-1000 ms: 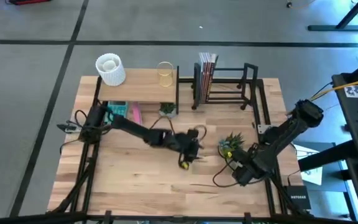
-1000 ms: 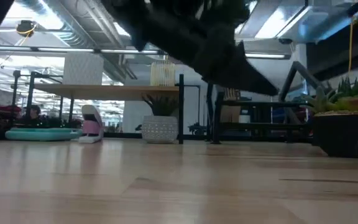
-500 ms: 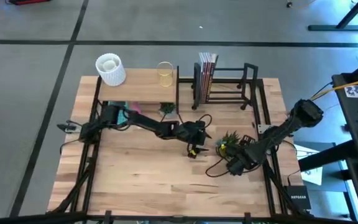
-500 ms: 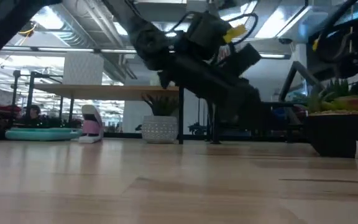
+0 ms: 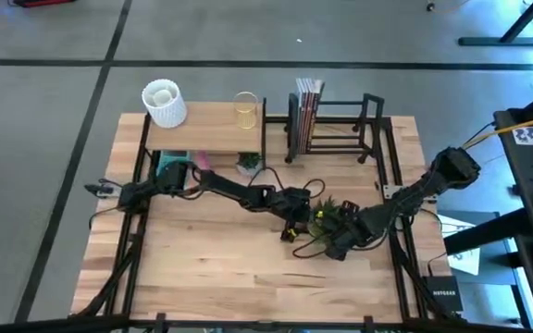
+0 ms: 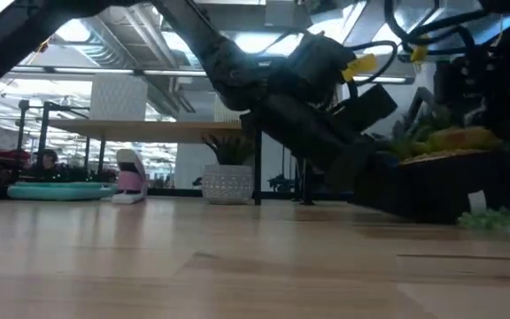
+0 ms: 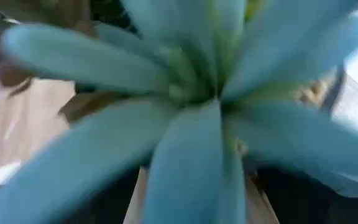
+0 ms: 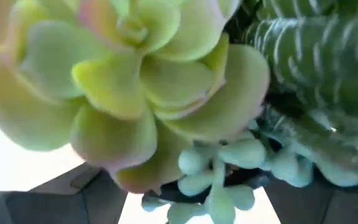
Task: Stock shelves
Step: Put the black plant vase on the shelf
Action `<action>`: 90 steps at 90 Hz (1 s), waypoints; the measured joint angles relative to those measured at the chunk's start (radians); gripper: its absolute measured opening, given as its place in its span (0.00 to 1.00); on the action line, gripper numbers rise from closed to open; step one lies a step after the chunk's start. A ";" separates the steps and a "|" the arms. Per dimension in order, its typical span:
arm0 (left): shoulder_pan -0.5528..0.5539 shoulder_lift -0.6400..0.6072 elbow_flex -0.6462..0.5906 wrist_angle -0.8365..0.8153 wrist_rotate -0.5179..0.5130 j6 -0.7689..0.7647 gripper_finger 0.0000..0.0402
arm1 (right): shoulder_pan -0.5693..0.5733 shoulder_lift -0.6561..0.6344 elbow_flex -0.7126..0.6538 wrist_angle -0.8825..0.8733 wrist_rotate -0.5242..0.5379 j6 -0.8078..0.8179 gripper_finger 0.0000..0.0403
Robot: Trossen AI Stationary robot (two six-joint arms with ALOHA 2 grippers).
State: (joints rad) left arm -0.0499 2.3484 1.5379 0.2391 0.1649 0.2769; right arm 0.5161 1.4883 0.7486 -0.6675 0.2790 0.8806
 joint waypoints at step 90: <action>-0.154 -0.417 0.002 -0.819 -0.437 -0.058 0.70 | -0.108 0.130 0.323 0.110 0.138 -0.136 0.75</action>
State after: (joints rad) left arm -0.2034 1.9316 1.5394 -0.5801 -0.2722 0.2187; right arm 0.4084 1.6186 1.0714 -0.5573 0.4174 0.7450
